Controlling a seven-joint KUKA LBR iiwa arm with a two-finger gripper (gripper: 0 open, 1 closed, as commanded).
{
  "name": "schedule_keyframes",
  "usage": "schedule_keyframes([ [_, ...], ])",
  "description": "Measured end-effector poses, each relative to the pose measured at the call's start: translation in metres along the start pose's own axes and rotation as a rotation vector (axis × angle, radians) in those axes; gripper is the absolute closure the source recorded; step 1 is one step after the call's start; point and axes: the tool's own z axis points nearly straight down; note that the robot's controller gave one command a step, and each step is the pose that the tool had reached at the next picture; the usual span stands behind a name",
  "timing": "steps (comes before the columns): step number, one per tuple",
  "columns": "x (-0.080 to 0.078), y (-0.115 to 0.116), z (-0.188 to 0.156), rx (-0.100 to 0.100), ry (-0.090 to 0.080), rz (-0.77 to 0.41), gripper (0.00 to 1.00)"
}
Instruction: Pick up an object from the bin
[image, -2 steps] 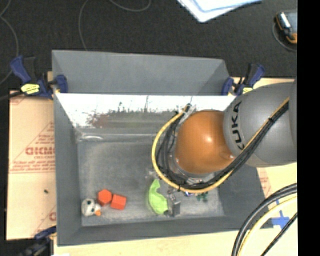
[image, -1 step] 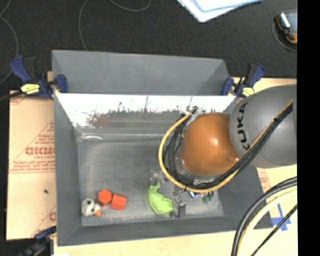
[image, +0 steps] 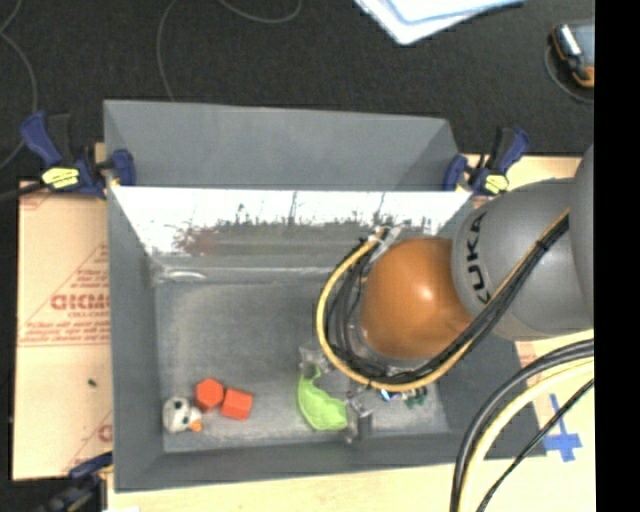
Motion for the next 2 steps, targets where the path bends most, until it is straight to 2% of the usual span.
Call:
schedule_keyframes([
  [1, 0.0097, 0.0016, 0.0166, 0.001, -0.009, -0.204, 1.00],
  [2, 0.0097, 0.0016, 0.0166, 0.001, -0.009, -0.203, 1.00],
])
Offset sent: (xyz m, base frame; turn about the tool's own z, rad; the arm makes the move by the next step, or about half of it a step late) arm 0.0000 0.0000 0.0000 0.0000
